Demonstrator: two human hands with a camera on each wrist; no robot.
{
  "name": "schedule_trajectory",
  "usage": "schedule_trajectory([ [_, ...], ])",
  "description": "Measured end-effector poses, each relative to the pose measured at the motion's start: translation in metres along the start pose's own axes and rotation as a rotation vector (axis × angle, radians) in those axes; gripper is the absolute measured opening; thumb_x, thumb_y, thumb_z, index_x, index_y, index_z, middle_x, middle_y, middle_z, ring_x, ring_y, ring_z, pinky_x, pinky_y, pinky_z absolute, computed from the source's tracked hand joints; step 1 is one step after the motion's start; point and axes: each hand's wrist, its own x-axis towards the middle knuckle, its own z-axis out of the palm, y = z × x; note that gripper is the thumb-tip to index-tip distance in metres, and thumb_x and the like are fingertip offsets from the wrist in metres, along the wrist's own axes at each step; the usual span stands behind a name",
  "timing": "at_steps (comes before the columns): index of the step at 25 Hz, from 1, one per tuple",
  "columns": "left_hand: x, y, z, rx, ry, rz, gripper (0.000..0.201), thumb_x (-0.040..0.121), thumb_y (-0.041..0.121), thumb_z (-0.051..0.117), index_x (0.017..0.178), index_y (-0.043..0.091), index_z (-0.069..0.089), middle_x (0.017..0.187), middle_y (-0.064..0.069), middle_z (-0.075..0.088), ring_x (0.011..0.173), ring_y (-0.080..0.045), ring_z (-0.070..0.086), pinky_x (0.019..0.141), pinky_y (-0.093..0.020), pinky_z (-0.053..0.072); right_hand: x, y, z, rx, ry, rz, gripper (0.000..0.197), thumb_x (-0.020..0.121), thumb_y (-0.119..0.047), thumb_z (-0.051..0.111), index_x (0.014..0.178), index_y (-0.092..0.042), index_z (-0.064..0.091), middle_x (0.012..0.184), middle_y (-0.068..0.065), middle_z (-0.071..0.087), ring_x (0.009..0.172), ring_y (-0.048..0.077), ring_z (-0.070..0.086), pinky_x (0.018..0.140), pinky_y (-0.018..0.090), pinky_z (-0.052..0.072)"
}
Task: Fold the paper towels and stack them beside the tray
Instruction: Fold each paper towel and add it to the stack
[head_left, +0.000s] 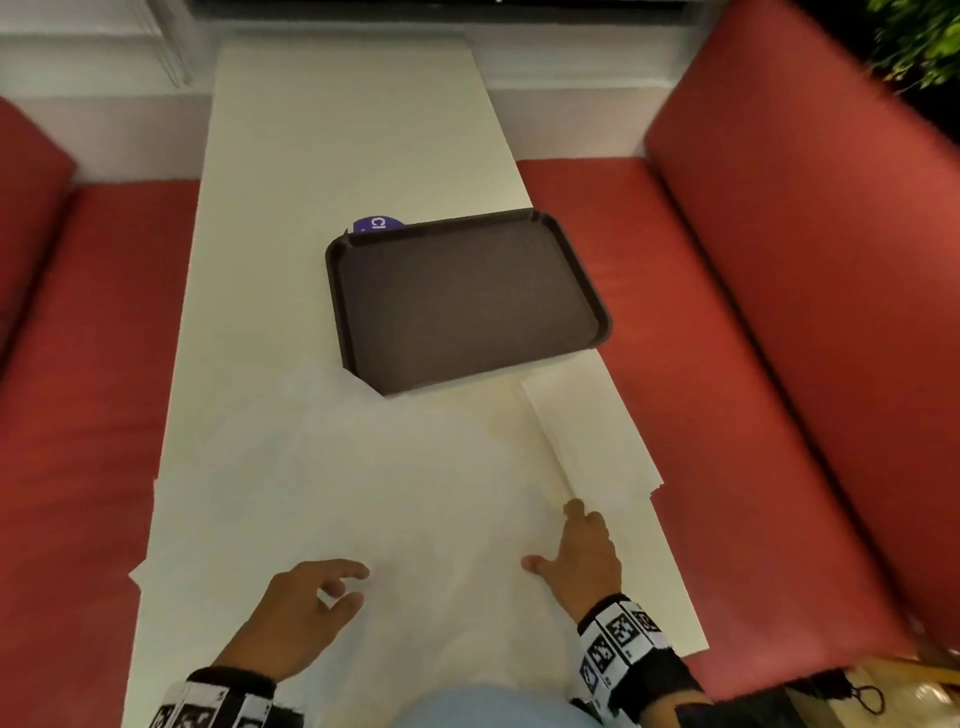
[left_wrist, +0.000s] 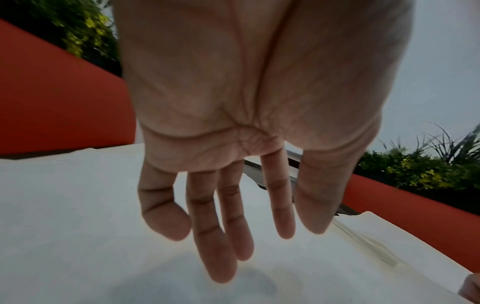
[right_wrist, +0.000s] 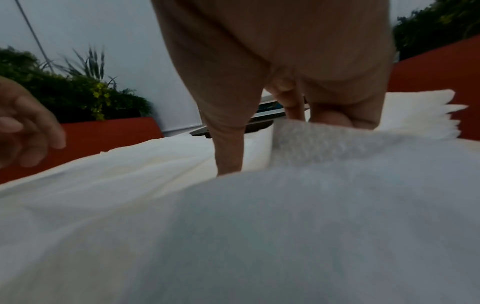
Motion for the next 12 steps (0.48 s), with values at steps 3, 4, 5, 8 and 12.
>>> schedule_trajectory([
  [3,-0.011,-0.021,0.001,-0.032,0.024,-0.003,0.02,0.085,0.029,0.064,0.09,0.048,0.059,0.092,0.006,0.062,0.071,-0.01,0.063,0.065,-0.011,0.045,-0.006,0.0,0.001,-0.005,0.095,-0.078,0.025,0.086,-0.037,0.064,0.101,-0.02,0.054,0.096,0.0,0.061,0.092,0.018,0.06,0.081,0.03,0.05],
  [4,-0.015,-0.025,0.0,-0.036,0.028,-0.002,0.02,0.085,0.029,0.064,0.09,0.048,0.059,0.092,0.006,0.062,0.071,-0.01,0.063,0.066,-0.011,0.045,-0.009,-0.002,-0.002,0.047,0.114,-0.112,0.013,0.089,-0.033,0.061,0.088,-0.022,0.055,0.083,-0.004,0.059,0.081,0.016,0.058,0.075,0.03,0.051],
  [5,-0.017,-0.028,-0.001,-0.039,0.034,0.0,0.02,0.085,0.03,0.064,0.09,0.048,0.059,0.092,0.006,0.062,0.07,-0.009,0.063,0.066,-0.011,0.045,-0.011,-0.003,-0.004,0.094,0.13,-0.144,0.012,0.09,-0.03,0.059,0.081,-0.022,0.056,0.075,-0.006,0.057,0.072,0.014,0.056,0.067,0.029,0.051],
  [8,-0.02,-0.029,-0.009,-0.035,0.055,0.029,0.02,0.085,0.031,0.064,0.089,0.049,0.057,0.092,0.007,0.062,0.071,-0.008,0.064,0.066,-0.009,0.043,-0.014,-0.014,-0.027,0.117,0.149,-0.285,0.02,0.093,-0.029,0.057,0.074,-0.024,0.057,0.067,-0.007,0.056,0.061,0.011,0.052,0.055,0.024,0.043],
  [12,-0.017,-0.009,-0.031,-0.003,0.081,0.112,0.024,0.084,0.034,0.065,0.09,0.053,0.05,0.094,0.01,0.058,0.075,-0.007,0.061,0.063,-0.008,0.043,-0.019,-0.045,-0.079,0.025,0.258,-0.517,0.016,0.095,-0.03,0.054,0.095,-0.016,0.062,0.08,0.004,0.07,0.073,0.027,0.064,0.069,0.038,0.05],
])
